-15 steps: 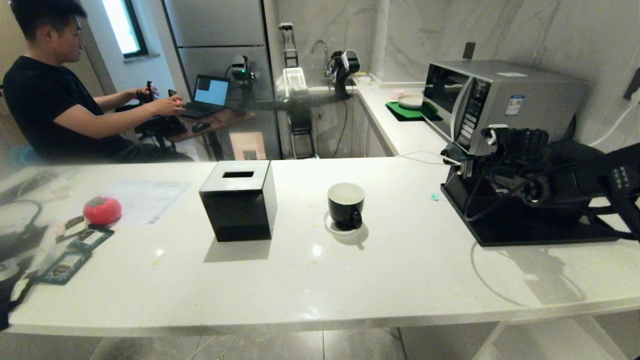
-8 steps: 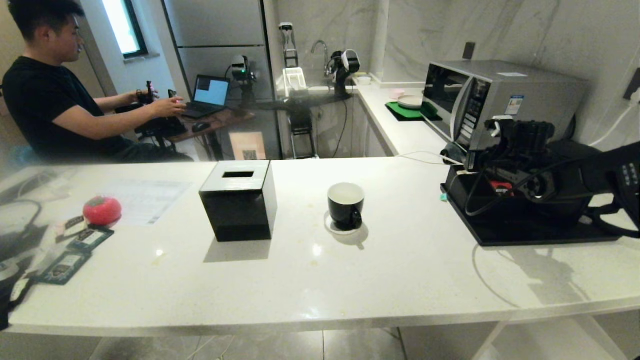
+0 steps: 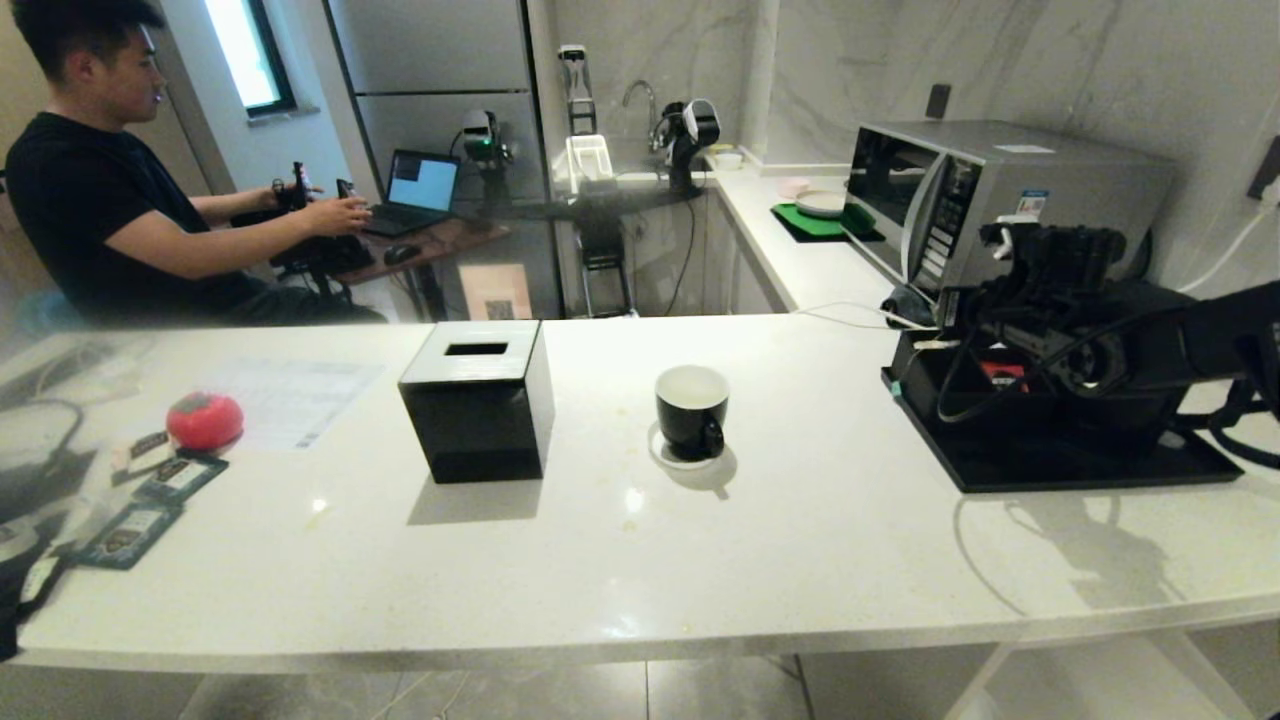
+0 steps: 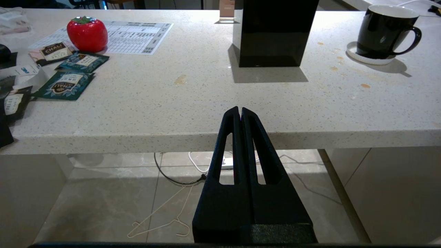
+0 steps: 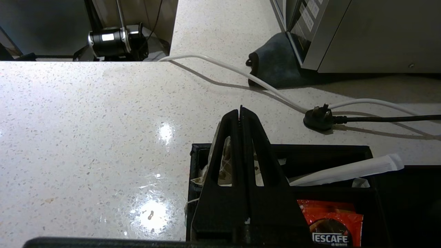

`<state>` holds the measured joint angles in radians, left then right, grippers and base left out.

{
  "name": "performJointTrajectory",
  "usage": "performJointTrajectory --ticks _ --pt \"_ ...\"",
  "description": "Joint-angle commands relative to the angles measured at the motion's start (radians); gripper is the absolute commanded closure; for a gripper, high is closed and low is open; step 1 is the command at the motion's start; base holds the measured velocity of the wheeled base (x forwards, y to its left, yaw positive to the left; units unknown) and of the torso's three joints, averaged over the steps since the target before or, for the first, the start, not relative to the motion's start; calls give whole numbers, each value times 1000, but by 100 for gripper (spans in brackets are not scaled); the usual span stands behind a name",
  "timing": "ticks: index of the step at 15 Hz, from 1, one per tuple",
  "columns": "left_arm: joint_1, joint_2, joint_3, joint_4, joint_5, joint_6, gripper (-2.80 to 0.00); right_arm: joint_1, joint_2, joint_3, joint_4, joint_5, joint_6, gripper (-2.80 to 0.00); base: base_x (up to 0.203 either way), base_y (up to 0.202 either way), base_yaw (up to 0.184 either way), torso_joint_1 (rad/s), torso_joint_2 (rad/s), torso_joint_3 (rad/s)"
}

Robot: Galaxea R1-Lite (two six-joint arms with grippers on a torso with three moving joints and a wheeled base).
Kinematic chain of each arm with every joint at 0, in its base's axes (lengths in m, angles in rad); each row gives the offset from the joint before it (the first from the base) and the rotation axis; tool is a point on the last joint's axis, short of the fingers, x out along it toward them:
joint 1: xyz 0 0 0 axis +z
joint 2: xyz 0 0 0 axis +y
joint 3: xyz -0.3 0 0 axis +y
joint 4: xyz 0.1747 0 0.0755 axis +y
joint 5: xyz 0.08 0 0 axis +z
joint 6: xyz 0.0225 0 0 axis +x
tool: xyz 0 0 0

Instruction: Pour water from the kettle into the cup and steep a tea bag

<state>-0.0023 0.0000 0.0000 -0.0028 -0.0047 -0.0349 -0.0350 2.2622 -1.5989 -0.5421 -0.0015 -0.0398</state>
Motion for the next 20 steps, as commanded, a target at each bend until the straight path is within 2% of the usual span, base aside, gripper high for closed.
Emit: performJointTrajectory --ticks 1,6,12,20 --pt "0 0 0 0 0 0 0 1 -20 2 -3 0 -2 0 0 0 0 0 0 0" --pt "0 0 0 0 0 0 0 3 -56 46 -14 1 -2 0 0 0 0 0 0 0" --pt "1 0 0 0 0 0 0 11 -117 179 -139 3 0 0 0 0 0 0 0 0" --pt "1 0 0 0 0 0 0 32 -169 191 -147 3 0 0 0 0 0 0 0 0"
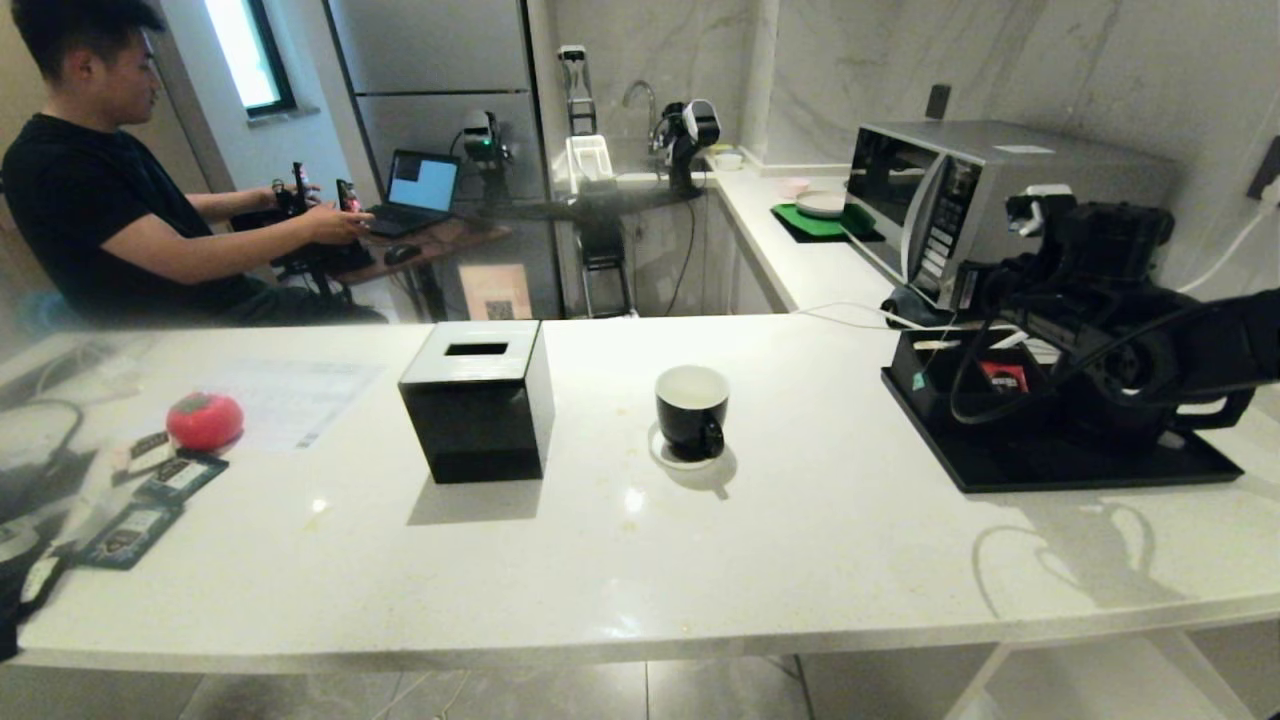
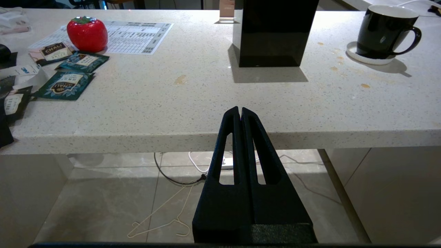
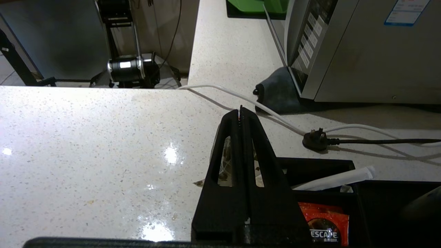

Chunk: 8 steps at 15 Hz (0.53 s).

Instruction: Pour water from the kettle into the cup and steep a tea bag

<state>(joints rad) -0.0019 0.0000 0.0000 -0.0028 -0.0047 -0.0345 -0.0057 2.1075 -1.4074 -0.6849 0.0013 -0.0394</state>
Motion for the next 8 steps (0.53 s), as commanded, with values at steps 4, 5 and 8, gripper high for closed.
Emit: performJointTrajectory --ticks 4,5,8 --pt "-1 0 0 0 0 -1 0 18 -49 -1 -1 0 -2 0 0 0 0 0 0 0" --pt "-1 0 0 0 0 -1 0 24 -55 -1 -1 0 -1 0 0 0 0 0 0 0" --pt "-1 0 0 0 0 -1 0 41 -84 1 3 0 -2 0 0 0 0 0 0 0"
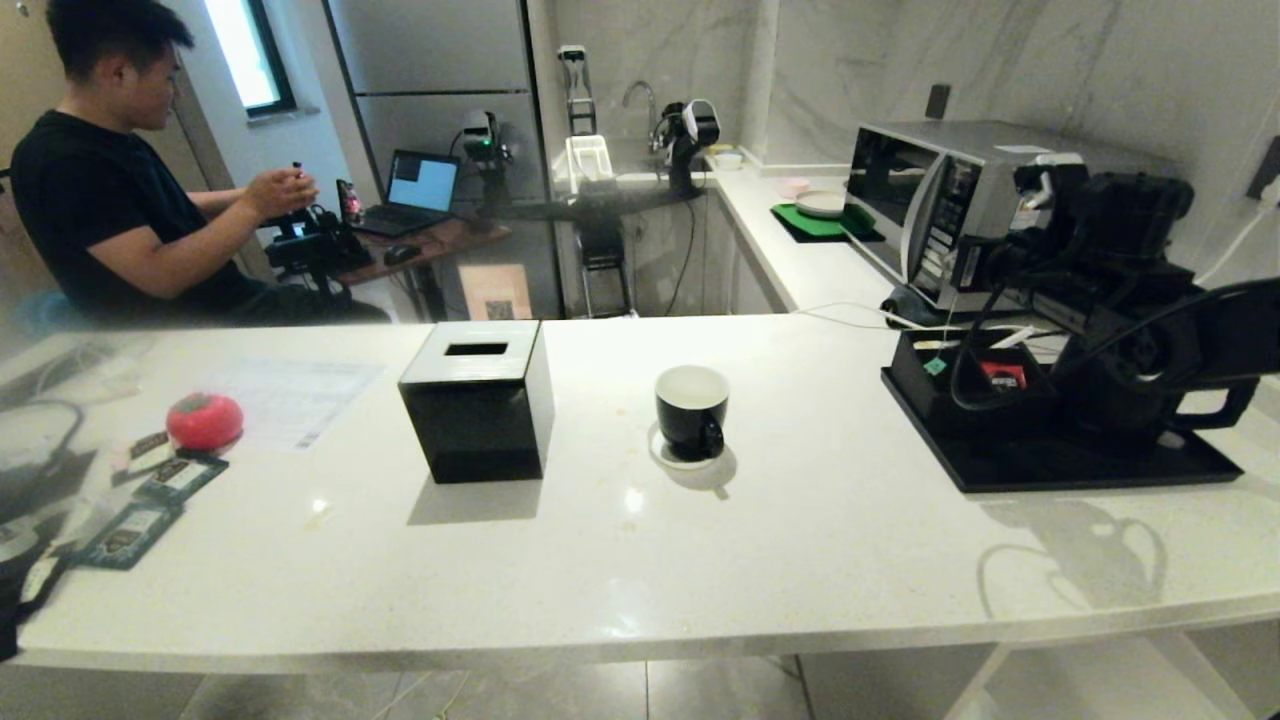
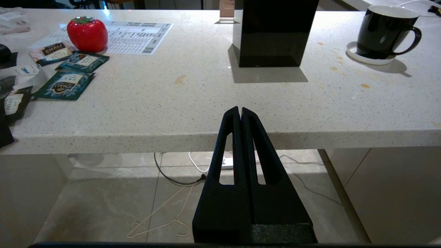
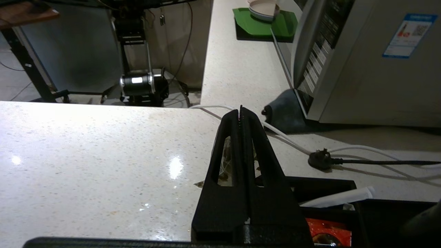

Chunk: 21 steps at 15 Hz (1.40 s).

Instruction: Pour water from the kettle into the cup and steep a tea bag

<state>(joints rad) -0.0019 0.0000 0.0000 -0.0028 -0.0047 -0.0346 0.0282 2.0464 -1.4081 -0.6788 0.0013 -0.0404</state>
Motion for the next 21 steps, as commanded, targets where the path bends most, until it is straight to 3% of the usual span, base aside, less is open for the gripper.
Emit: performJointTrajectory --ticks 1,21 --pt "0 0 0 0 0 -1 0 14 -30 1 -1 0 -1 0 0 0 0 0 0 0" --pt "0 0 0 0 0 -1 0 134 -149 74 10 1 -29 0 0 0 0 0 0 0"
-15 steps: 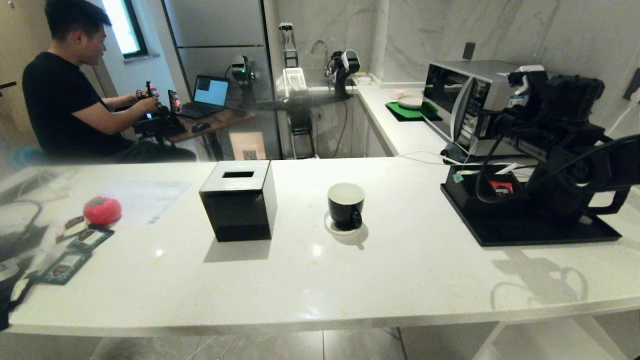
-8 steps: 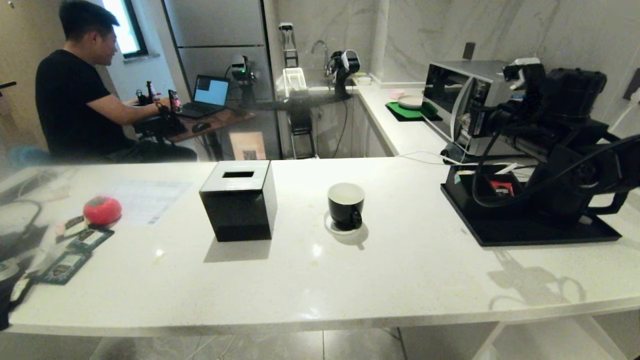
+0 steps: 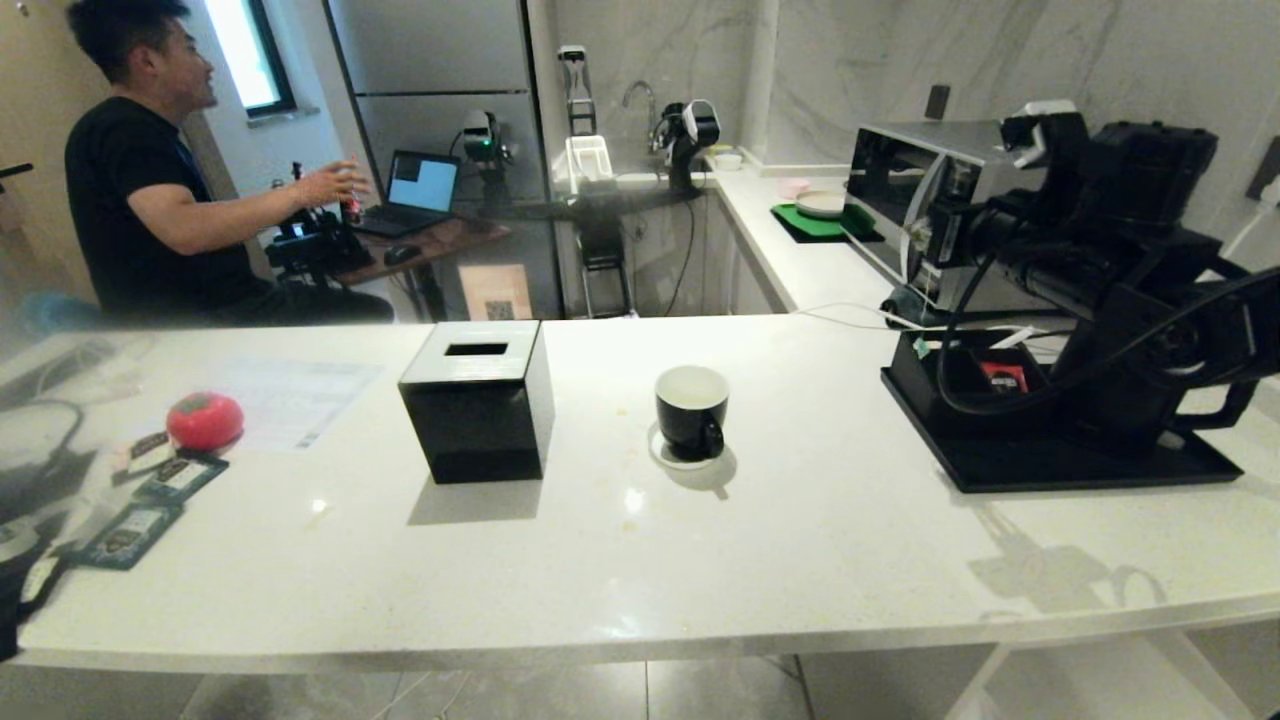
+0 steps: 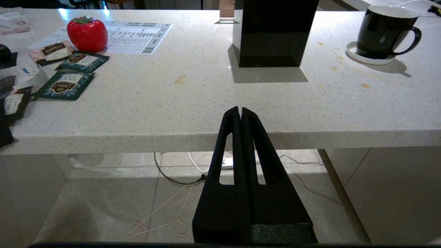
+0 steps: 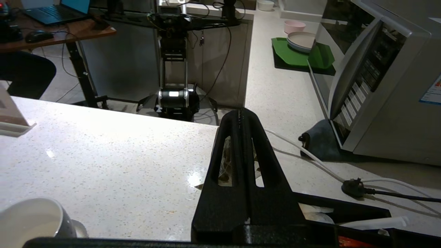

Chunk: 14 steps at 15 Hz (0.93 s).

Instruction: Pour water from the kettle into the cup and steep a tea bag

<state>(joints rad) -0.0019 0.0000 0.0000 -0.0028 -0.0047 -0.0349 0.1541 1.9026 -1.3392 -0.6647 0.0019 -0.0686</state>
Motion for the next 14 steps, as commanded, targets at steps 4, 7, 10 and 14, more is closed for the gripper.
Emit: performJointTrajectory --ticks 4,7,10,14 --pt "-1 0 0 0 0 0 0 18 -13 11 -4 0 0 0 0 0 0 0 0 0" --pt "0 0 0 0 0 0 0 22 -19 17 -4 1 0 0 0 0 0 0 0 0" --pt "0 0 0 0 0 0 0 37 -26 18 -3 0 0 0 0 0 0 0 0 0" --pt "0 0 0 0 0 0 0 71 -28 20 -3 0 1 0 0 0 0 0 0 0"
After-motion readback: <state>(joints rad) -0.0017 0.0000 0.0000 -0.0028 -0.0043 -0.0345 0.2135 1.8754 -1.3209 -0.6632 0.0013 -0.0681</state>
